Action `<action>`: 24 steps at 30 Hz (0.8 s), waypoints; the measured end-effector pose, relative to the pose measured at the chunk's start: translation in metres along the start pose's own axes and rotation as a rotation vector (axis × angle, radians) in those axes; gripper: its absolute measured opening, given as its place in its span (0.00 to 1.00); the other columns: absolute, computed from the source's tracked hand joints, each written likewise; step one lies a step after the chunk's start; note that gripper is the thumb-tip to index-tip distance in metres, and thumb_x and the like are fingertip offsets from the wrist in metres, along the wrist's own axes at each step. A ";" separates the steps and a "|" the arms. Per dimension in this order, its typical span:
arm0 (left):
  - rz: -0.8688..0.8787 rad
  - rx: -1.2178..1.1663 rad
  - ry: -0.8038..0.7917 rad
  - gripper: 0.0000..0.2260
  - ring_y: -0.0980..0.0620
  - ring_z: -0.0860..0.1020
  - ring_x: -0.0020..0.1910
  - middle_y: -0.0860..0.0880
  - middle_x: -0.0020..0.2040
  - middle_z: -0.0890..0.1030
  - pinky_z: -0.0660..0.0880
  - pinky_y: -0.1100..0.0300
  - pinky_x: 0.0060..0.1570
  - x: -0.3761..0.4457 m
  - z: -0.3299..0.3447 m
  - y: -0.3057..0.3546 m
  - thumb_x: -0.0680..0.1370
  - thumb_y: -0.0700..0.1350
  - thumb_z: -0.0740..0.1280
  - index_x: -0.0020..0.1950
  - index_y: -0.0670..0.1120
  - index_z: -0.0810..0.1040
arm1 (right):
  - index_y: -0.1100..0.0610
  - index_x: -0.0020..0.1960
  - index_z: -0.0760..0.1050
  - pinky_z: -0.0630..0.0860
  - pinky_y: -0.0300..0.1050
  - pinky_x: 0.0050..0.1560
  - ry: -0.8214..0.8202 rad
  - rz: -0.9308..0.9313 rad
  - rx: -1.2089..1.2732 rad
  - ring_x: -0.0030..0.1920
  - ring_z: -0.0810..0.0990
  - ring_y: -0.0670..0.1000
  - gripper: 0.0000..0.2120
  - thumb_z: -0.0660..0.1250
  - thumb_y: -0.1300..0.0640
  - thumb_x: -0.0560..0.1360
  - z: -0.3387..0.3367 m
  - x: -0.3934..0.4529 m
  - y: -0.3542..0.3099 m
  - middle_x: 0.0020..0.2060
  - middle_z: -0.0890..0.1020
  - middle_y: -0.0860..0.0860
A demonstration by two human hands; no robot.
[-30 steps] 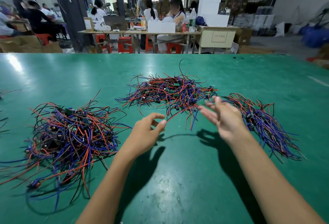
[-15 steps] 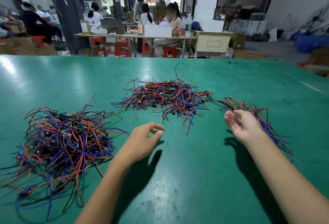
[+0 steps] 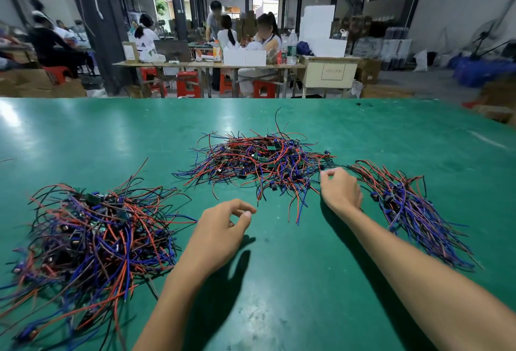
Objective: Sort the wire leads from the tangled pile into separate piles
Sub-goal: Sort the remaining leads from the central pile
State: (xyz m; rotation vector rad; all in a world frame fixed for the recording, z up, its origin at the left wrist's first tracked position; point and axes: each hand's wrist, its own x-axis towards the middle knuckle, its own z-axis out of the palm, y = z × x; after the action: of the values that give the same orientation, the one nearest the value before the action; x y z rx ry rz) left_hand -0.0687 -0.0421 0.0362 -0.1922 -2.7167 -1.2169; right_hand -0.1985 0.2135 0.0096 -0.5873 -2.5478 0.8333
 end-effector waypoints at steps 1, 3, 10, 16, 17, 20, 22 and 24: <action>-0.003 0.001 0.005 0.07 0.61 0.72 0.26 0.60 0.40 0.79 0.68 0.62 0.35 0.000 0.000 0.001 0.82 0.49 0.65 0.51 0.58 0.82 | 0.51 0.52 0.80 0.70 0.45 0.43 0.030 0.005 0.092 0.43 0.79 0.57 0.12 0.60 0.47 0.81 -0.003 -0.007 -0.003 0.39 0.81 0.51; -0.018 -0.040 0.014 0.07 0.58 0.78 0.32 0.59 0.42 0.81 0.73 0.61 0.39 0.000 0.001 0.003 0.81 0.49 0.65 0.52 0.57 0.82 | 0.52 0.55 0.79 0.72 0.46 0.42 0.066 -0.052 0.255 0.41 0.80 0.56 0.14 0.60 0.45 0.81 -0.011 -0.029 -0.010 0.36 0.82 0.48; -0.549 -0.888 -0.147 0.20 0.49 0.83 0.36 0.41 0.50 0.84 0.80 0.56 0.39 0.008 0.019 0.017 0.85 0.54 0.54 0.60 0.40 0.75 | 0.47 0.48 0.78 0.77 0.47 0.40 -0.127 -0.395 0.539 0.32 0.79 0.45 0.06 0.67 0.46 0.79 -0.036 -0.155 -0.024 0.34 0.82 0.41; -0.606 -1.205 -0.288 0.22 0.42 0.83 0.47 0.36 0.58 0.83 0.81 0.53 0.48 0.006 0.016 0.007 0.82 0.59 0.59 0.55 0.39 0.76 | 0.43 0.51 0.76 0.71 0.39 0.37 -0.245 -0.776 0.303 0.33 0.72 0.37 0.06 0.66 0.42 0.78 -0.050 -0.215 -0.024 0.41 0.81 0.35; -0.582 -1.157 -0.292 0.20 0.44 0.84 0.45 0.38 0.55 0.84 0.82 0.56 0.45 0.006 0.015 0.005 0.82 0.56 0.60 0.57 0.40 0.77 | 0.43 0.50 0.76 0.72 0.40 0.38 -0.270 -0.789 0.290 0.33 0.71 0.37 0.07 0.66 0.41 0.78 -0.051 -0.218 -0.024 0.41 0.81 0.36; -0.523 -1.028 -0.223 0.14 0.53 0.82 0.35 0.46 0.48 0.87 0.81 0.61 0.39 0.006 0.015 0.002 0.83 0.50 0.62 0.58 0.42 0.81 | 0.43 0.47 0.76 0.69 0.36 0.35 -0.283 -0.752 0.324 0.29 0.70 0.35 0.11 0.64 0.36 0.76 -0.057 -0.215 -0.020 0.34 0.79 0.35; -0.494 -0.955 -0.183 0.14 0.54 0.80 0.32 0.49 0.45 0.86 0.80 0.62 0.37 0.005 0.014 0.001 0.83 0.51 0.63 0.54 0.45 0.85 | 0.45 0.44 0.77 0.66 0.35 0.33 -0.198 -0.666 0.407 0.28 0.72 0.38 0.14 0.62 0.35 0.75 -0.062 -0.204 -0.019 0.30 0.77 0.35; -0.464 -0.902 -0.166 0.16 0.55 0.78 0.31 0.53 0.39 0.83 0.77 0.62 0.35 0.005 0.012 0.002 0.82 0.55 0.63 0.52 0.48 0.87 | 0.46 0.41 0.78 0.69 0.43 0.35 -0.128 -0.541 0.449 0.31 0.74 0.42 0.16 0.61 0.37 0.77 -0.065 -0.188 -0.017 0.30 0.78 0.39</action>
State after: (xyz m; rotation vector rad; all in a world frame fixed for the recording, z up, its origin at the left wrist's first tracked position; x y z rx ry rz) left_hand -0.0745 -0.0312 0.0303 0.2699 -2.1665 -2.5856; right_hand -0.0143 0.1372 0.0248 0.2894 -2.3248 1.1952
